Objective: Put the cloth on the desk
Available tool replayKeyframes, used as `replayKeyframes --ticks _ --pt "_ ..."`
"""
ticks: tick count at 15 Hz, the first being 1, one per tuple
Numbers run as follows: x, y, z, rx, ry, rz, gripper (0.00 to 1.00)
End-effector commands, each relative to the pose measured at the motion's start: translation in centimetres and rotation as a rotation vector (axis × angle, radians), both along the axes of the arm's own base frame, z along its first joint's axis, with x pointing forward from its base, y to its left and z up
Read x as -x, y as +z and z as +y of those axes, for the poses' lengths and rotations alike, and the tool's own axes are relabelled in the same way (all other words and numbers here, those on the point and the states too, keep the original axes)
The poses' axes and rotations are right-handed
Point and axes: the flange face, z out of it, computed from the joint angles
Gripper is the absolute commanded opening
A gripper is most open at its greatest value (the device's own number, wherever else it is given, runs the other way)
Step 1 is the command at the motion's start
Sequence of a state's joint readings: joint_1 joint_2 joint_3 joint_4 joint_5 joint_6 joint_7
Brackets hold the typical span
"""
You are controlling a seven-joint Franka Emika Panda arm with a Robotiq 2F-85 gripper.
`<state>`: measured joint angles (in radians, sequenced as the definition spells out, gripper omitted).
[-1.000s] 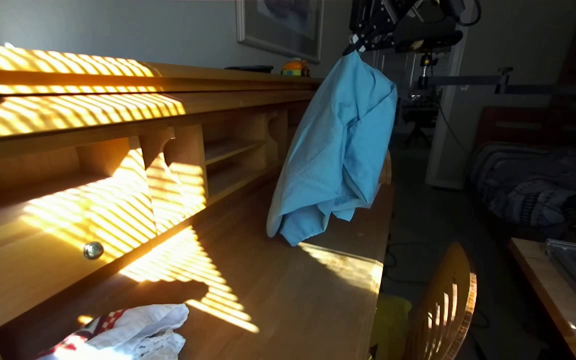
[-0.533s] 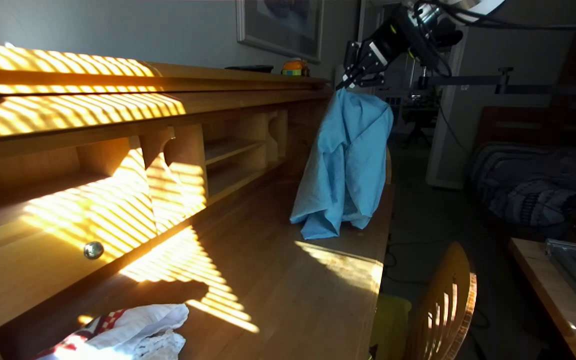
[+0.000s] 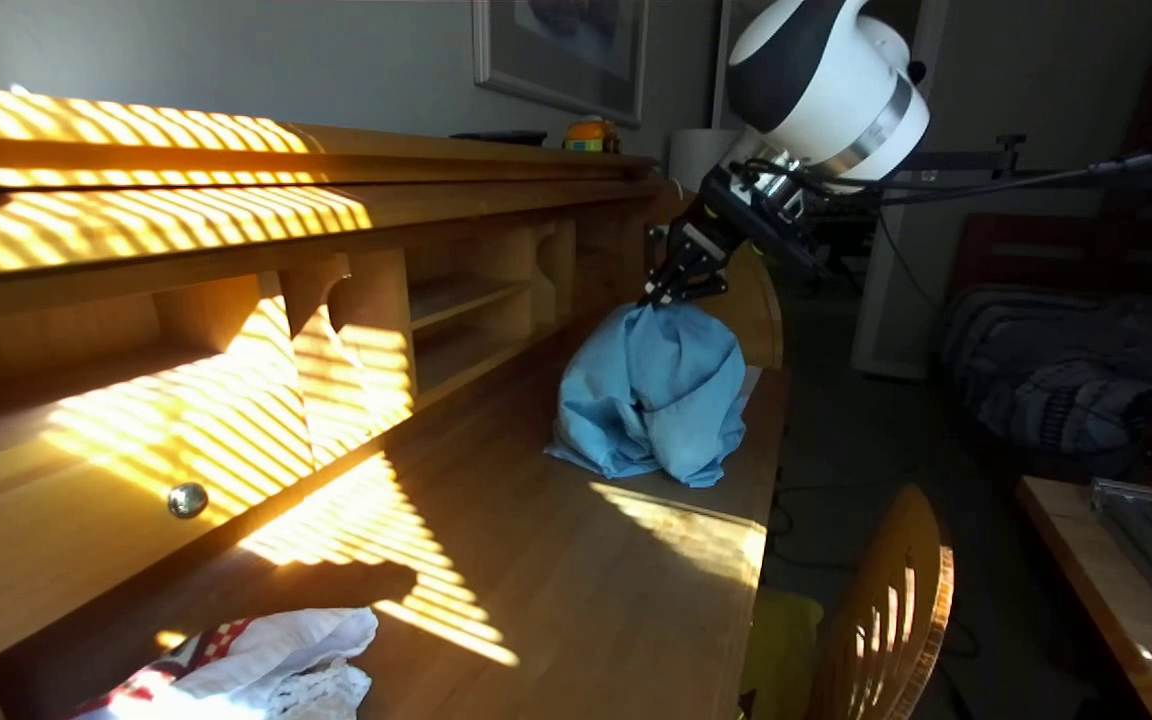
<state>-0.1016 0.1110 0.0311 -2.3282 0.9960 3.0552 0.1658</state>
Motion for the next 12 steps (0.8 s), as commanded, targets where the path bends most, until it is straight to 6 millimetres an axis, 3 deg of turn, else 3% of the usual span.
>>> replayKeyframes --ticks 1,7,12 --pt "-2.5 -3.3 -0.6 -0.096 -0.038 0.044 0.0" --pt "-3.3 -10.3 -2.8 -0.285 -0.077 0.226 0.0" --pt "-3.4 -14.0 -4.1 -0.381 -0.151 0.335 0.0"
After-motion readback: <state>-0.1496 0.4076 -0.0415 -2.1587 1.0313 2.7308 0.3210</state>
